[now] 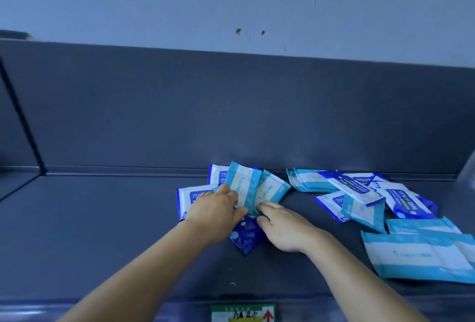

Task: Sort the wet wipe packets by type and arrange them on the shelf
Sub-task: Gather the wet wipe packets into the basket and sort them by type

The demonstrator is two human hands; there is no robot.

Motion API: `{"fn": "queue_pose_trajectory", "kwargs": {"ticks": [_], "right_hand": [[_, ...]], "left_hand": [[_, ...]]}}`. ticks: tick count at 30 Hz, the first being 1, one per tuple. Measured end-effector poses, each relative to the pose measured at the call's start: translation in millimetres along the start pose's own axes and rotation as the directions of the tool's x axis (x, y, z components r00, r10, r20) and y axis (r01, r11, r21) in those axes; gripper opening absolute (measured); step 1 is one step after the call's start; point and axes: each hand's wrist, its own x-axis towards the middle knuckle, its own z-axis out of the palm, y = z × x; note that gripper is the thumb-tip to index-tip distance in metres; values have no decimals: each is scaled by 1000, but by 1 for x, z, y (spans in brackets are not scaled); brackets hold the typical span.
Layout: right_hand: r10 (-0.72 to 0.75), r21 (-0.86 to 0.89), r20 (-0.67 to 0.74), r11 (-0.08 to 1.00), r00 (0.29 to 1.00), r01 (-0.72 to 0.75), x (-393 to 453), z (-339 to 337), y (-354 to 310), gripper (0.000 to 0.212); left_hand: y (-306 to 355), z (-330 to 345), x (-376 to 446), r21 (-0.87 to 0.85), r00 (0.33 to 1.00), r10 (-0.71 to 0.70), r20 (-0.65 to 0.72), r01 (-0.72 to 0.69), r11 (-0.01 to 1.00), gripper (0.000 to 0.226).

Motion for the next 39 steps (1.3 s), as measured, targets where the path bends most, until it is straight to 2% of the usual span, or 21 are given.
{"fn": "queue_pose_trajectory", "kwargs": {"ticks": [4,6,8,10,13,15,16,18,21,24,26,29,32,35,37,39], "right_hand": [[-82,-8,46,997,996,82,-12,3,-26,37],[-52,11,-26,999,998,52,-11,2,-36,28],[64,45,-178,997,982,-57,-5,3,-44,21],[223,55,-261,975,939,-216,4,6,-50,32],[378,83,-212,926,901,-369,22,15,-61,55],[450,180,-235,891,861,-417,35,20,-70,62],[485,230,-252,871,838,-435,42,21,-73,64],[559,350,-238,812,794,-466,51,22,-78,64],[625,465,-198,738,755,-489,59,24,-76,52],[558,413,-246,800,792,-435,60,25,-72,8],[511,412,-272,828,815,-381,56,20,-70,20],[456,393,-369,866,810,-308,43,4,-71,12],[343,281,-404,929,848,-242,30,-8,-73,20],[201,155,-244,974,949,-167,20,-9,-84,16],[153,165,-94,977,984,-136,15,-3,-91,11],[130,242,42,961,991,-137,13,3,-95,36]], "left_hand": [[-19,-11,-22,106,989,-66,-135,81,991,44],[-29,-14,-25,66,978,-110,-175,123,990,43],[-42,-15,-23,-70,966,-210,-152,201,977,49],[-52,-14,-19,-208,955,-289,-71,269,940,56],[-63,-8,-13,-369,953,-303,-16,277,887,63],[-63,-7,-9,-405,951,-308,-21,273,873,64],[-63,-8,-6,-394,952,-304,-32,267,880,57],[-61,-10,-4,-401,953,-301,-42,260,878,40],[-65,-8,1,-506,950,-313,14,277,817,31],[-70,-11,1,-626,946,-319,53,280,728,25],[-77,-18,0,-650,948,-318,13,250,718,20],[-96,-39,-5,-654,934,-356,-43,243,716,7],[-119,-51,-12,-612,935,-354,27,296,733,19],[-137,-48,-24,-483,939,-306,156,343,805,26],[-144,-43,-32,-416,937,-271,221,341,843,23],[-149,-39,-39,-388,936,-232,265,323,863,21]]}}
